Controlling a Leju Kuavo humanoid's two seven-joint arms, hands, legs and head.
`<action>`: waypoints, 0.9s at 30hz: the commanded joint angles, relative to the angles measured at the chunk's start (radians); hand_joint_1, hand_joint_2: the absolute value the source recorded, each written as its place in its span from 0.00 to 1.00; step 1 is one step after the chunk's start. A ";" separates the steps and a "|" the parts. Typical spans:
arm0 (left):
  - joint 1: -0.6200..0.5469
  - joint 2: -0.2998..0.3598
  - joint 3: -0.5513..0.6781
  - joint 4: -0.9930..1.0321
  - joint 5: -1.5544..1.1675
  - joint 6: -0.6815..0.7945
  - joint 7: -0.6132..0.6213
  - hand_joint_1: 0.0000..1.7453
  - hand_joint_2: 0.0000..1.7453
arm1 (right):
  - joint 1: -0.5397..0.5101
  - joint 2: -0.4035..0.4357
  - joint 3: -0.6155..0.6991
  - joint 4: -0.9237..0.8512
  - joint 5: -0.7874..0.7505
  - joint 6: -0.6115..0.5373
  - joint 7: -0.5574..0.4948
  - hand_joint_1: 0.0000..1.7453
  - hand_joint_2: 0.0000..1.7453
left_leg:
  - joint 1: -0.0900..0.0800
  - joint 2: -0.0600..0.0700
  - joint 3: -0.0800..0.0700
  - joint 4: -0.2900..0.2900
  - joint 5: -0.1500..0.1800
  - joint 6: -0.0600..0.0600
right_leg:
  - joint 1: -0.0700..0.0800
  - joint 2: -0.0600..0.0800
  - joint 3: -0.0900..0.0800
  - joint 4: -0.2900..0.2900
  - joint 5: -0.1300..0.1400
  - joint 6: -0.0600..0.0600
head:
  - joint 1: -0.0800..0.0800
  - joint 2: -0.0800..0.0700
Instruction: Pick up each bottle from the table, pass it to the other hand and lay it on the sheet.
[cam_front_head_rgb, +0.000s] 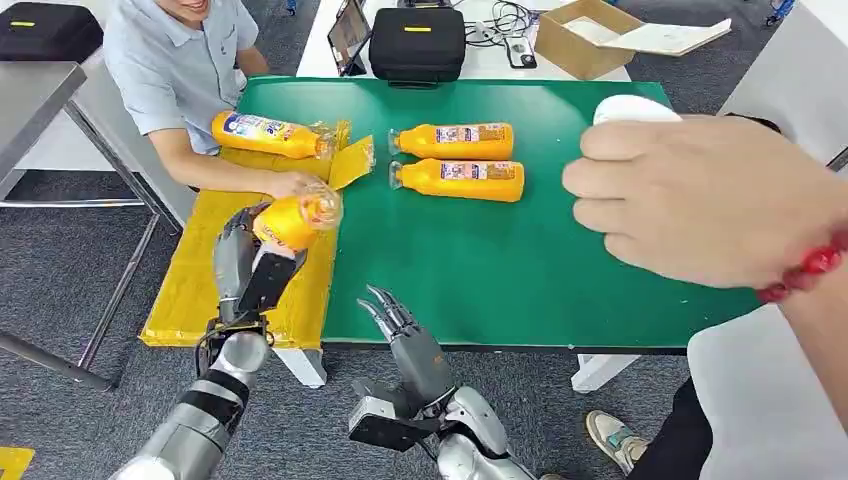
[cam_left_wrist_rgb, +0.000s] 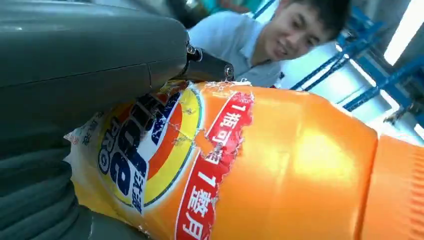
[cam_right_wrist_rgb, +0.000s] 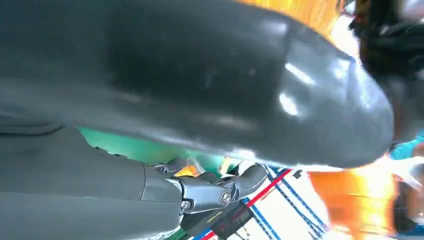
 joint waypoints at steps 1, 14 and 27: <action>-0.304 0.060 -0.108 0.465 -0.378 -0.061 0.217 1.00 1.00 | -0.014 -0.001 0.000 -0.029 -0.012 0.054 -0.013 0.00 0.00 | 0.001 -0.003 0.001 0.000 0.000 -0.001 | 0.001 -0.003 0.002 0.000 -0.001 -0.002 | 0.001 0.000; -0.420 0.038 -0.253 0.615 -0.629 -0.364 0.366 1.00 1.00 | -0.003 0.009 0.037 -0.040 -0.037 0.115 -0.023 0.00 0.00 | 0.002 -0.001 0.002 0.001 -0.001 -0.001 | 0.002 -0.001 0.003 0.000 -0.001 -0.002 | 0.000 0.000; -0.385 0.017 -0.240 0.617 -0.626 -0.498 0.352 0.98 1.00 | 0.005 0.014 0.026 -0.033 -0.051 0.128 -0.030 0.00 0.00 | 0.002 0.000 0.002 0.001 -0.001 -0.002 | 0.002 0.000 0.004 -0.001 -0.001 -0.002 | 0.000 0.000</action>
